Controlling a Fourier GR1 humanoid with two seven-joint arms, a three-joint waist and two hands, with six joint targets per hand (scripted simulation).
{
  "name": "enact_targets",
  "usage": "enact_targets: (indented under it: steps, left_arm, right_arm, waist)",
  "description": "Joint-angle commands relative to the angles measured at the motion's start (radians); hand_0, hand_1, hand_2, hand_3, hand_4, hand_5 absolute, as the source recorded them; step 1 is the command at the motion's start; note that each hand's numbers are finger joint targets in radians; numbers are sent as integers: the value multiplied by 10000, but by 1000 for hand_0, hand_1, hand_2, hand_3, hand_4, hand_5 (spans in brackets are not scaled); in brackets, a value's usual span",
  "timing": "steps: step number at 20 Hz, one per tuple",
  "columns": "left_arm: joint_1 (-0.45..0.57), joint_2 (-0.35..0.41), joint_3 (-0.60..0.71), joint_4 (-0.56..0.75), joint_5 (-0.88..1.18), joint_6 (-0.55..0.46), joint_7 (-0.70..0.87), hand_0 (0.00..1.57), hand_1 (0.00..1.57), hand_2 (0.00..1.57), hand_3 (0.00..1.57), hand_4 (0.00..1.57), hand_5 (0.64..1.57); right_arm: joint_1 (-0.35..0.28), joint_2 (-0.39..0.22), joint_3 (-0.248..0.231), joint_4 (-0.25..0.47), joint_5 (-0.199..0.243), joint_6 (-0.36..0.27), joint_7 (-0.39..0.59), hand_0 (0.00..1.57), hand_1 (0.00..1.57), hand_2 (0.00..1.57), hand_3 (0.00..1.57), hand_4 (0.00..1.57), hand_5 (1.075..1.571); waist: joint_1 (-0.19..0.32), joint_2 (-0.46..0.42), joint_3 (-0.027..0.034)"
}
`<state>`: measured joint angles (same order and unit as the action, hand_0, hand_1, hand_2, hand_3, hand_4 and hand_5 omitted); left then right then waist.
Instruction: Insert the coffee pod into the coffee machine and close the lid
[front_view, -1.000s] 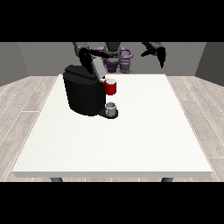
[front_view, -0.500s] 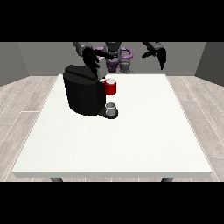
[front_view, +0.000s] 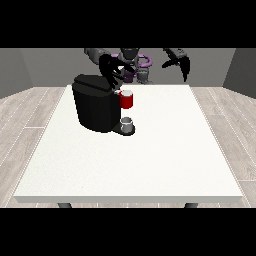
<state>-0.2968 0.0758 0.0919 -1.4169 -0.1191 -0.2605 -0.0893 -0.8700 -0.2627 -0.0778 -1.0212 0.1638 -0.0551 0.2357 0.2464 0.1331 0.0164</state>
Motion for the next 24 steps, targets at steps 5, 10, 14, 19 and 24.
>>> enact_targets:
  steps: [5,10,14,19,24]
  left_arm:
    - [-200,-36,-272,-21,62,-334,-352,0,0,0,0,439,1571]
    - [-737,-173,-345,73,14,-215,-361,0,0,0,0,429,1571]
    - [-979,-297,-623,32,-5,-375,-350,0,0,0,0,444,1571]
    - [-1509,-317,-733,143,-99,-384,-308,0,0,0,0,426,1571]
    - [-1934,-355,-724,233,88,-567,-310,0,0,0,0,254,1571]
  right_arm:
    - [-1294,241,195,-592,74,168,-40,0,0,0,0,160,1571]
    - [-1482,208,254,-945,173,409,224,0,0,0,0,87,1571]
    - [-1812,-237,4,-881,482,298,116,0,0,0,0,0,1571]
    - [-2095,-528,-220,-1123,496,459,544,0,0,0,0,0,1571]
    - [-2043,-718,-509,-1707,377,513,1197,0,0,0,0,0,1571]
  waist:
    - [1482,343,-164]
    - [1749,677,-165]
    - [2276,1077,-160]
    - [2830,1523,-155]
    - [3353,1814,-152]
